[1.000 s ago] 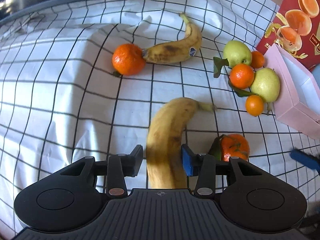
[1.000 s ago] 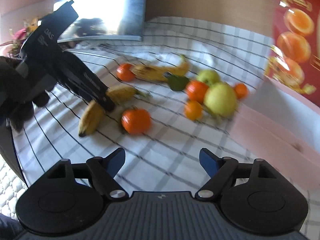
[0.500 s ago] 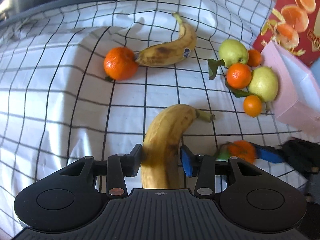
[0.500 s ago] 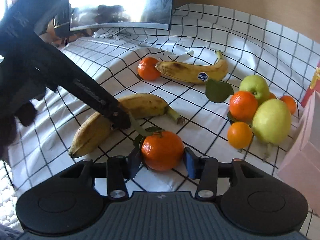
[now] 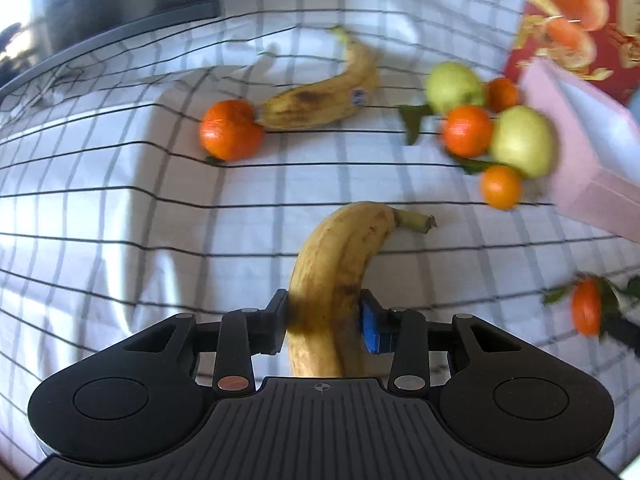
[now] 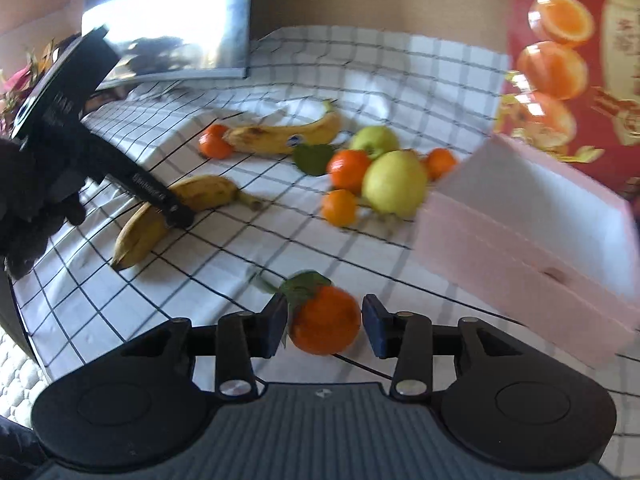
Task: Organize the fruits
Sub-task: 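Lift the banana with the left tool while the right tool grasps a mandarin, then carry the banana into the pink box with the left tool and release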
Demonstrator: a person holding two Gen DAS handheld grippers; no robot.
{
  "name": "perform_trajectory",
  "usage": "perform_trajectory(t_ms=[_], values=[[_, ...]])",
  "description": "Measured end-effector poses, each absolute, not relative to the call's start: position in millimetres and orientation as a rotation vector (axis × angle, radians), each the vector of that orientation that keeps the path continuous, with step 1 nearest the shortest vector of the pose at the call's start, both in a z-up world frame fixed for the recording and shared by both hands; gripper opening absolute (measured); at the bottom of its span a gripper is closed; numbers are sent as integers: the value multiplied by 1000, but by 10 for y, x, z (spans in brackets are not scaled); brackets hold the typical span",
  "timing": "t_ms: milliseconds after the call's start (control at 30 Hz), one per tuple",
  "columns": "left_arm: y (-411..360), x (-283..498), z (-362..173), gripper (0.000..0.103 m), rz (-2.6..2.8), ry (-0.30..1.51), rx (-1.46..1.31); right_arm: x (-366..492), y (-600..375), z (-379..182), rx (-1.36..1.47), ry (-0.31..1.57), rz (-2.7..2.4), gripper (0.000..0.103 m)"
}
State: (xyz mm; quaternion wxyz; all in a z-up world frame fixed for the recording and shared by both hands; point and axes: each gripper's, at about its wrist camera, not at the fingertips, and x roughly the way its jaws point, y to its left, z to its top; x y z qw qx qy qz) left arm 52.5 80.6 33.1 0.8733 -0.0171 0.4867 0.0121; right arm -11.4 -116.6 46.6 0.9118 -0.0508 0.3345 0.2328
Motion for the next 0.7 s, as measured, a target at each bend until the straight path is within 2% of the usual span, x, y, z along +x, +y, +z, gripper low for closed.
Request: perform_trajectory(t_ms=[233, 367, 600, 700], values=[[442, 223, 559, 42, -80, 901, -116, -234, -1610, 548, -85, 681, 396, 41], [330, 113, 568, 42, -83, 898, -135, -302, -1580, 493, -97, 685, 435, 55], [350, -120, 524, 42, -47, 894, -167, -141, -1193, 409, -177, 673, 508, 56], [372, -203, 511, 42, -46, 900, -176, 20, -1124, 357, -172, 687, 491, 65]])
